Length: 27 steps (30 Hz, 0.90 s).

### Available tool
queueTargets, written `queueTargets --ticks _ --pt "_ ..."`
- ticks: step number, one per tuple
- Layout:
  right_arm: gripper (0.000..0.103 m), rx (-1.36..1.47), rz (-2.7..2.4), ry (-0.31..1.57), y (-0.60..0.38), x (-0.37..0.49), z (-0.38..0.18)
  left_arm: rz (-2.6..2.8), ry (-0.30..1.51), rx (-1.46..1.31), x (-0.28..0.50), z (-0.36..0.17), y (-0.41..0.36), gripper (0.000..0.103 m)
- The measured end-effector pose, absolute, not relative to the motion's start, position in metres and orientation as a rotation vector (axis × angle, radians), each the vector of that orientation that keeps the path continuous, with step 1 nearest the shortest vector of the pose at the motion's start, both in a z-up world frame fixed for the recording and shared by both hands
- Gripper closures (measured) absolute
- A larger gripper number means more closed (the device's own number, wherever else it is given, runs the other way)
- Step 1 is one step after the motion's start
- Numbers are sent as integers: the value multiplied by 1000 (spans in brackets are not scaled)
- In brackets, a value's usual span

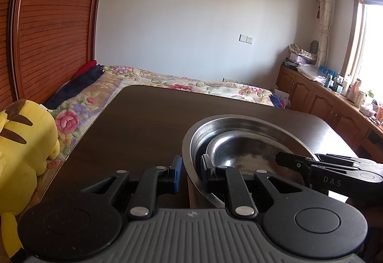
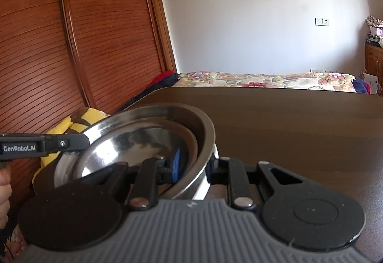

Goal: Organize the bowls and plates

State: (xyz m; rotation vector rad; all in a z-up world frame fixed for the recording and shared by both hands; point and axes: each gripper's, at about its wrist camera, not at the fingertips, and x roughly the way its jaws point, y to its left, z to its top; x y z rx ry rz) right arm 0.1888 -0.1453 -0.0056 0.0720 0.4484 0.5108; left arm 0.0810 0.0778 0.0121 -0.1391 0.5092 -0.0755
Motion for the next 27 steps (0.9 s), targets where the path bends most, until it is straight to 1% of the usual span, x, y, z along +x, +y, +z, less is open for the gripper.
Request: queueTargets --ticks 2,6,10,11,12,13,14,18,19,20,22,25,26,27 --pt "79 71 513 447 -146 189 -6 -74 507 -139 81 12 78 85" --pt "73 42 509 438 -143 188 -6 -81 507 -143 80 12 76 85" --pt "71 32 508 443 -142 187 -4 -82 500 -139 79 14 77 85" --pt "65 31 503 439 -143 186 -3 -81 496 -139 78 15 78 85" --pt "54 30 496 434 -145 184 -1 -79 492 -138 78 17 78 84" --pt "50 29 492 430 -146 183 0 -74 488 -135 77 18 78 81" --pt "49 31 492 424 -148 181 2 -69 482 -132 77 20 78 77" --pt "49 42 470 409 -160 174 11 -67 460 -114 72 28 74 63" --pt "49 41 466 402 -162 172 13 -70 454 -109 72 31 72 56" --pt "49 38 462 393 -166 169 16 -72 447 -105 71 34 70 46" --pt "47 36 447 378 -171 164 19 -74 433 -93 68 37 67 34" --pt "44 32 431 357 -178 154 23 -82 419 -74 64 41 59 27" --pt "41 28 425 352 -179 152 24 -88 415 -70 64 41 57 21" --pt "36 22 415 343 -181 149 25 -91 408 -64 63 42 55 17"
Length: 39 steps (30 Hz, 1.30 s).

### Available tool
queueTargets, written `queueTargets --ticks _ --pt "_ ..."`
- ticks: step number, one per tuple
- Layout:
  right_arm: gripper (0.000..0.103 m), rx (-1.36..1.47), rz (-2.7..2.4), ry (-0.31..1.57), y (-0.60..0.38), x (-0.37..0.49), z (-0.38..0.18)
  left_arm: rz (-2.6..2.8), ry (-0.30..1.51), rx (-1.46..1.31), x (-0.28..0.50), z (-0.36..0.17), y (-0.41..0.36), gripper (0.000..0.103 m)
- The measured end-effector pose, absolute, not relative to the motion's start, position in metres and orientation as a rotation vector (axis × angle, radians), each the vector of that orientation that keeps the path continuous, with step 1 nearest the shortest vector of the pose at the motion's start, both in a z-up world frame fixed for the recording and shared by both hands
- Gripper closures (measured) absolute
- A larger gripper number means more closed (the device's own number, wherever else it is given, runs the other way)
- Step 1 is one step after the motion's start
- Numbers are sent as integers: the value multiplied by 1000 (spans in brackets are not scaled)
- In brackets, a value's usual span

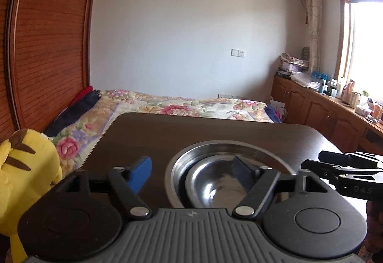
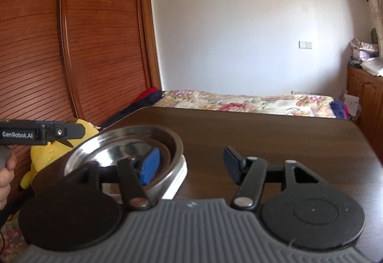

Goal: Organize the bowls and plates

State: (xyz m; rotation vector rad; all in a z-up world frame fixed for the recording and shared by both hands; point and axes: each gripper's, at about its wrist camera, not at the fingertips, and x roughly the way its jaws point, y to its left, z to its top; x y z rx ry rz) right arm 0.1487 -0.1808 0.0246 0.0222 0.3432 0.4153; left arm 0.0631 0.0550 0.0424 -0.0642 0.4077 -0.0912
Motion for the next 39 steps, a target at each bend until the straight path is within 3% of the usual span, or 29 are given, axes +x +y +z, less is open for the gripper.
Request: queueTargets --ticks 5,12,39 --pt "19 -2 378 306 -188 134 25 -103 382 -43 59 45 43 2" --pt "0 -19 347 276 -193 121 25 -111 377 -23 55 44 30 0" --pt "0 17 168 223 -208 100 39 -78 309 59 29 54 -10 0"
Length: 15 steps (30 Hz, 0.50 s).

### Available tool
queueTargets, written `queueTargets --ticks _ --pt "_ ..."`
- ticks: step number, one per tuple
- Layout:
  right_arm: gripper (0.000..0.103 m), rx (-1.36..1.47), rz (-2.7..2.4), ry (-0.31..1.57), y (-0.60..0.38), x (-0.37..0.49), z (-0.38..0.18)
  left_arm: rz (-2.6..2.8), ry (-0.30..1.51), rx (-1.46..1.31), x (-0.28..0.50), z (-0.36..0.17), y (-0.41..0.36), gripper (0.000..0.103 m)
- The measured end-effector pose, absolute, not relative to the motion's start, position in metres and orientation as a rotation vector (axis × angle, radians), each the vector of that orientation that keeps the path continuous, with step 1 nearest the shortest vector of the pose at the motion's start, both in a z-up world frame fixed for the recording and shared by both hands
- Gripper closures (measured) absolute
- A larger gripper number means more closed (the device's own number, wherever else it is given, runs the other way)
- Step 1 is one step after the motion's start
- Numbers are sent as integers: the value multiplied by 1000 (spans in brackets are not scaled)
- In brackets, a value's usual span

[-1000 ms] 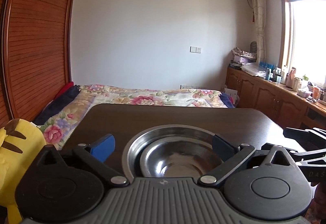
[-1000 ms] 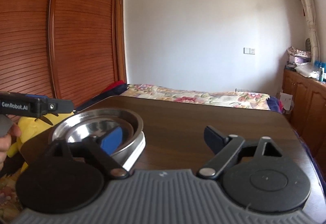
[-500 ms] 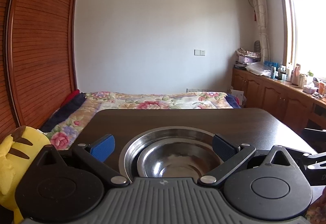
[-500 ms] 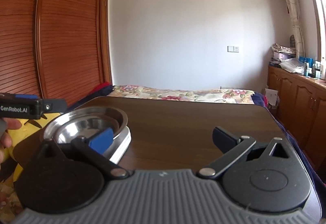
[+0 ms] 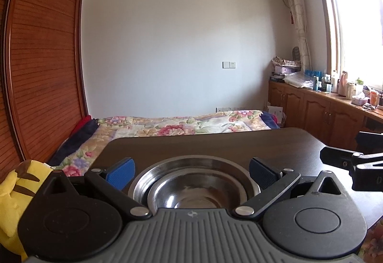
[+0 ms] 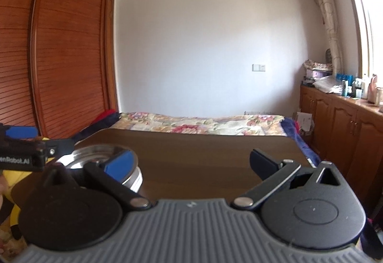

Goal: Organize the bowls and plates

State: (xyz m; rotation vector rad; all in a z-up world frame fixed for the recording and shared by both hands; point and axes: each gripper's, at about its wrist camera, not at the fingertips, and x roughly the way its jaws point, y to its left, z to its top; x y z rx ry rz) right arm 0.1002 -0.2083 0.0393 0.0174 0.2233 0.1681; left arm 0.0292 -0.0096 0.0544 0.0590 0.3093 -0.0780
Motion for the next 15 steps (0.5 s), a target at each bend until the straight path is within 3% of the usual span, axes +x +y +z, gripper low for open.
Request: queueTargets --ticks 15 --pt "0 84 75 210 -221 91 5 -59 352 66 15 18 -12 0"
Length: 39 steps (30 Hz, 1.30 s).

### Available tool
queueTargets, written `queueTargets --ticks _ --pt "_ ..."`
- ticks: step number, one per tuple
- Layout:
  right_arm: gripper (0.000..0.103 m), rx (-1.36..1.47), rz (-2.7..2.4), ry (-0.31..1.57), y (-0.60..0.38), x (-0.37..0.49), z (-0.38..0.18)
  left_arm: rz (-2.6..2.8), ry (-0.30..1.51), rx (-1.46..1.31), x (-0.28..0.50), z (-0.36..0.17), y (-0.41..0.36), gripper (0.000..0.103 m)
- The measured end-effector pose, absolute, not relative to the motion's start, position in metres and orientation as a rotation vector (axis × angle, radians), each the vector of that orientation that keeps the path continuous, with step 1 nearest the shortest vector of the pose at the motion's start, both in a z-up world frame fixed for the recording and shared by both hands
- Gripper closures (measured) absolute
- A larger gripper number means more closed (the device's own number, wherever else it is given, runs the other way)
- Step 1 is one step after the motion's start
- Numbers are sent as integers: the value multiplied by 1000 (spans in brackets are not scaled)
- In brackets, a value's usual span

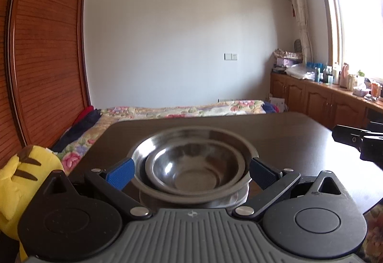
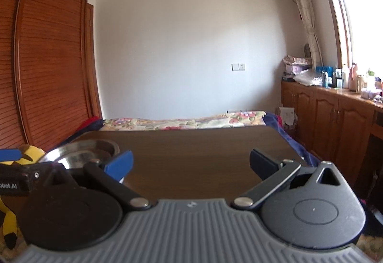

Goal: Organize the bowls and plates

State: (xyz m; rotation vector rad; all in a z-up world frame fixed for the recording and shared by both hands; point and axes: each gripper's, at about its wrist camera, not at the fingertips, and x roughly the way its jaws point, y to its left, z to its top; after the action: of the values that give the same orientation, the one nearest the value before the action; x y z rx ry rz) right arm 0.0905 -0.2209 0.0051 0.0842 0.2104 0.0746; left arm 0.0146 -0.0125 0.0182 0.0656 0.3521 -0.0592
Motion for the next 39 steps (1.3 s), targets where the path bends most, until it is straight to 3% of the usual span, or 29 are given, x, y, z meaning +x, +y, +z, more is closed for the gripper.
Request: queueTargets --ticks 39 --pt "0 52 96 218 -216 89 2 -23 355 64 18 16 1 0"
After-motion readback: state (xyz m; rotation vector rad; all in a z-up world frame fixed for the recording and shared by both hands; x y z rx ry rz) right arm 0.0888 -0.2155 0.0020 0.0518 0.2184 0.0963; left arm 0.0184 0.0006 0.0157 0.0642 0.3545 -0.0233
